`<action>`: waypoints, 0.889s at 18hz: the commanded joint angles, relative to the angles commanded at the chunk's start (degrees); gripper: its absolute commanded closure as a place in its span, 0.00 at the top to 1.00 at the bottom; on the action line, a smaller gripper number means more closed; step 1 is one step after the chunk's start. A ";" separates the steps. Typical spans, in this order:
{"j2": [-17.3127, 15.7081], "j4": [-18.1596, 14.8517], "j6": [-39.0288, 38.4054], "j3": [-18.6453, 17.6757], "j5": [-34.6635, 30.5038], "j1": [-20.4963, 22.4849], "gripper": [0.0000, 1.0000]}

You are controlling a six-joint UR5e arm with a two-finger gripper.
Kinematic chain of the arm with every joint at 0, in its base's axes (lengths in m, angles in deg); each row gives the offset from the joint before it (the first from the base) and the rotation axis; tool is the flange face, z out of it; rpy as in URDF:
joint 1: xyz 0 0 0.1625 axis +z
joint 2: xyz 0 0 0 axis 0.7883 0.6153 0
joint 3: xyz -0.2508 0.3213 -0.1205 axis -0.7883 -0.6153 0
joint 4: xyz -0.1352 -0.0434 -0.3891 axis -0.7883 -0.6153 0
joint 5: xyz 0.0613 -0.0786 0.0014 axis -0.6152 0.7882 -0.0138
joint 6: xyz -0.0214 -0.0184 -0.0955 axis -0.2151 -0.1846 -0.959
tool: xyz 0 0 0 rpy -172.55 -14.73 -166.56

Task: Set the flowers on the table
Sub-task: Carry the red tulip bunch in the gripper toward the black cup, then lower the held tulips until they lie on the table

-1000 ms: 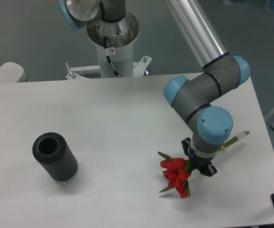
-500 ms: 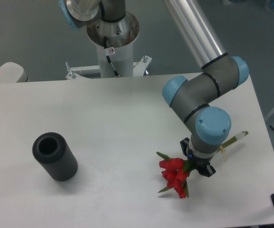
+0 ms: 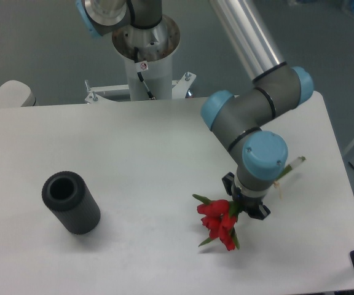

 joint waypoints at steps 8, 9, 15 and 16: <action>-5.99 0.96 -16.69 -9.33 0.79 -3.86 0.00; -6.34 2.45 -19.41 -10.29 0.79 -4.74 0.00; -6.95 4.83 -26.99 -13.02 1.06 -8.61 0.00; -6.95 4.92 -27.52 -13.46 1.06 -9.14 0.00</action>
